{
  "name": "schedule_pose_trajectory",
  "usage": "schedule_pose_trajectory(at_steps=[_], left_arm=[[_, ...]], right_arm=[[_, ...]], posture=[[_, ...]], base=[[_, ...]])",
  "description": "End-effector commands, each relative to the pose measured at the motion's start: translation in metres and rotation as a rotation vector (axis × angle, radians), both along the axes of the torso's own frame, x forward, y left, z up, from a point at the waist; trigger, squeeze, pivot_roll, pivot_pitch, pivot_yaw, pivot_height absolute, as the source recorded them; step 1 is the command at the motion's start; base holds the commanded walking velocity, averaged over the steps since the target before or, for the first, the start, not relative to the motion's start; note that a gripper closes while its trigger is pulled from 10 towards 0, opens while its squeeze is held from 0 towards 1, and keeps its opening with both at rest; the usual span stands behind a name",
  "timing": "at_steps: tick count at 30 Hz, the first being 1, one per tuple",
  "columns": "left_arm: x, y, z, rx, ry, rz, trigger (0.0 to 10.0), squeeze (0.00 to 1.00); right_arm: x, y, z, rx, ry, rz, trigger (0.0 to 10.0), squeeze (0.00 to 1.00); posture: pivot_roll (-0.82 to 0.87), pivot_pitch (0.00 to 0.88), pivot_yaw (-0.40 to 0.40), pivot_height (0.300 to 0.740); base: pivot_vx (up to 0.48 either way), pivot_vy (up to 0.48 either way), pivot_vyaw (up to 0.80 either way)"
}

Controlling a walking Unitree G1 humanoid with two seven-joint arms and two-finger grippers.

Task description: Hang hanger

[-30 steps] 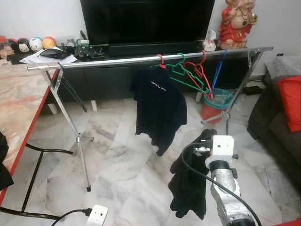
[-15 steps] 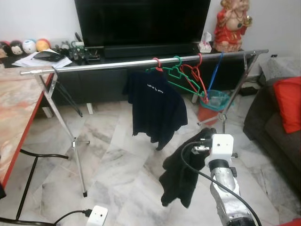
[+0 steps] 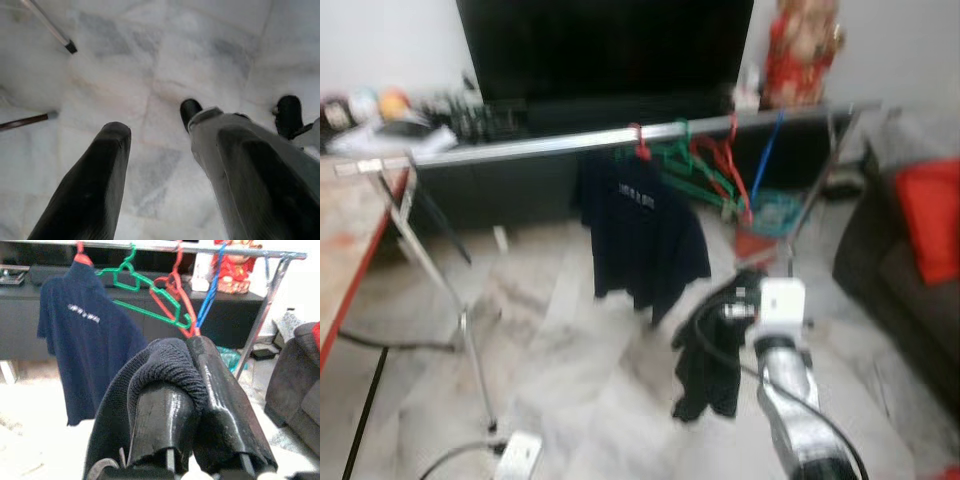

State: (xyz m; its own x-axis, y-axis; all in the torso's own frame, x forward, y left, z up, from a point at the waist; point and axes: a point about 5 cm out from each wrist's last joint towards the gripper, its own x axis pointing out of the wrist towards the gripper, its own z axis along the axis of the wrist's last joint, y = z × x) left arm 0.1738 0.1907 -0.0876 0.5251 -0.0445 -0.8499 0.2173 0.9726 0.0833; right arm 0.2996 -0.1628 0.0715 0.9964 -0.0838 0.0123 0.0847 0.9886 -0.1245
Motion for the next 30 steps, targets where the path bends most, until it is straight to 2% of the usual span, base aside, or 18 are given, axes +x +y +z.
schedule_pose_trajectory(at_steps=[1, 30], left_arm=[[-0.0026, -0.0053, -0.002, -0.018, 0.015, 0.005, 10.0, 0.0], [-0.0022, -0.0053, -0.0018, -0.02, 0.016, 0.006, 10.0, 0.0]], right_arm=[[0.0026, -0.0048, 0.006, -0.005, -0.025, -0.011, 10.0, 0.0], [0.0034, -0.0033, 0.0059, 0.001, -0.023, -0.005, 10.0, 0.0]], posture=[[0.06, 0.0, -0.011, 0.74], [0.06, 0.0, -0.011, 0.74]], base=[[0.259, 0.0, 0.0], [0.263, 0.0, 0.0]])
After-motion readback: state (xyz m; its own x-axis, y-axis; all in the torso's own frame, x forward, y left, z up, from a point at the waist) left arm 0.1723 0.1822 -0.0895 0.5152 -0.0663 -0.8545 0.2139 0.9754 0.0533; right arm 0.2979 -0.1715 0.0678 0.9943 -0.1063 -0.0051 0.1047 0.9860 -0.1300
